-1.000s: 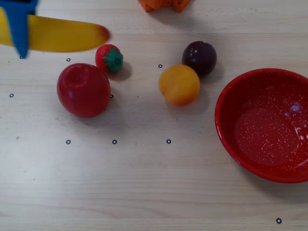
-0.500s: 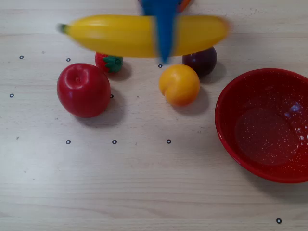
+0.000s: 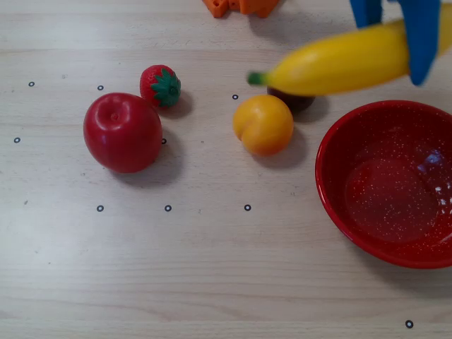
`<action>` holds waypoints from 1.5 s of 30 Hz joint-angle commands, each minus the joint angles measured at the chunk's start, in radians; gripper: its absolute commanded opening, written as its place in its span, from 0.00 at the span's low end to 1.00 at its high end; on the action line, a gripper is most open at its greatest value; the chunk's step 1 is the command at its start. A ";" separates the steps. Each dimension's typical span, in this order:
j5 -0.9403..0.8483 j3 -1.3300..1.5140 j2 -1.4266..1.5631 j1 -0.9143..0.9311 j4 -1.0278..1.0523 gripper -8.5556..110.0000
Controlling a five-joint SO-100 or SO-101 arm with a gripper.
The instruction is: Put the banana in the red bowl.
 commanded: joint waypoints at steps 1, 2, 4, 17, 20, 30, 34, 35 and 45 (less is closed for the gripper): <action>0.028 0.002 0.109 0.040 -0.094 0.07; 0.029 0.029 0.103 0.048 -0.130 0.07; 0.037 0.091 0.091 0.058 -0.218 0.07; 0.077 0.442 0.058 0.046 -0.637 0.26; 0.075 0.443 0.044 0.038 -0.604 0.37; 0.054 0.311 0.080 -0.011 -0.541 0.11; 0.051 0.261 0.121 -0.057 -0.480 0.07; 0.051 0.258 0.135 -0.072 -0.468 0.07; 0.055 0.571 0.480 -0.261 -0.543 0.07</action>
